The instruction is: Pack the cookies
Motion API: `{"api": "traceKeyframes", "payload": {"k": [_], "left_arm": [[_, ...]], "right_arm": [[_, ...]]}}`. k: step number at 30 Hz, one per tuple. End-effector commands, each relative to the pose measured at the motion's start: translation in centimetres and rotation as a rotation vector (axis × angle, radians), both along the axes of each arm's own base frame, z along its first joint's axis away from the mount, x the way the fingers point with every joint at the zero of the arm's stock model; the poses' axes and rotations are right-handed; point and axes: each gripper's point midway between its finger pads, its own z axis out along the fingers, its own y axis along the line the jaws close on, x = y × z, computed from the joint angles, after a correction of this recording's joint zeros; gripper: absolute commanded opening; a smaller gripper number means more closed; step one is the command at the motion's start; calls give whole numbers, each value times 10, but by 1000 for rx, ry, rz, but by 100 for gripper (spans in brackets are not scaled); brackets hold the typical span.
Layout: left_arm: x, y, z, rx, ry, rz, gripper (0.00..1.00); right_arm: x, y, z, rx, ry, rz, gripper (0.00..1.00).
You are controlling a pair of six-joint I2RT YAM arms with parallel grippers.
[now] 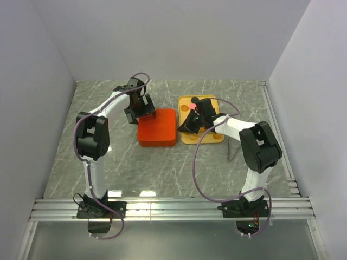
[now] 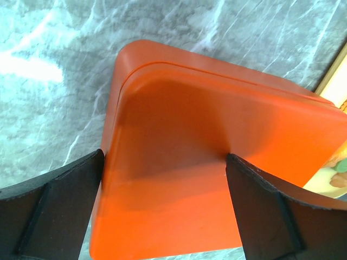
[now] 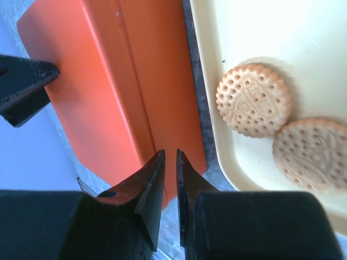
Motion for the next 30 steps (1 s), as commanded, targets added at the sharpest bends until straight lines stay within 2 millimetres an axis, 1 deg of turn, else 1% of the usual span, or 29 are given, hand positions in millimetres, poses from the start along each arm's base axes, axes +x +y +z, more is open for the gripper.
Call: {"api": "traceKeyframes", "payload": {"k": [1,3,4,5,6,7,8,9,10,11,12,13,14,15,16,17,18,19,20,21,22,23,24,25,26,27,30], "left_arm": [[4,3,-29,39,35,-3,99],[2,4,-33,47,42,-4,99],[2,5,-33,49,38,-7,99],[1,5,-35,50,43,-7,99],[0,5,-36,47,44,-8,99],[0,5,-38,50,46,-9,99],[0,5,-38,50,46,-9,100],[-1,5,-39,48,46,-11,99],[-2,5,-40,48,50,-13,99],[-1,5,-40,47,48,-12,99],[-1,5,-41,48,50,-12,99],[-2,5,-42,46,52,-14,99],[-2,4,-43,45,54,-15,99],[-3,4,-43,44,54,-16,99],[-3,4,-43,43,56,-18,99],[-3,4,-43,44,56,-19,99],[-3,3,-42,41,55,-22,99],[-3,3,-41,41,55,-25,99],[-3,3,-41,39,55,-29,99],[-4,3,-41,38,60,-33,99],[-5,2,-40,33,61,-37,99],[-4,1,-38,30,59,-39,99],[-5,2,-37,31,61,-43,99],[-6,1,-35,26,61,-48,99],[-5,0,-33,24,58,-50,99],[-6,0,-32,26,59,-52,99],[-4,-1,-29,19,56,-59,99]], "right_arm": [[2,-16,23,-36,-69,-4,22],[4,-23,30,-59,-99,-11,22],[5,-24,40,-55,-128,-12,22],[4,-23,46,-47,-150,4,22],[4,-20,58,-19,-184,18,21],[9,-12,73,32,-240,42,21],[9,-5,82,77,-260,64,19],[2,8,92,155,-260,135,18],[7,18,108,215,-318,163,18],[8,26,121,272,-322,175,17],[7,34,125,319,-316,213,17],[11,39,130,344,-332,223,17],[18,44,143,370,-345,230,16],[24,49,132,371,-317,238,15],[27,53,129,369,-297,245,15],[37,56,135,372,-308,242,14],[44,58,118,359,-275,234,14],[51,57,110,345,-255,214,14],[59,60,109,348,-249,203,12],[66,60,87,341,-205,185,12],[72,61,75,335,-180,166,11],[79,64,70,336,-157,147,10],[83,64,41,312,-98,129,9],[83,64,28,297,-51,115,8],[88,64,19,281,-34,95,8],[87,62,0,263,11,76,8],[87,58,-17,251,50,40,8]]}}
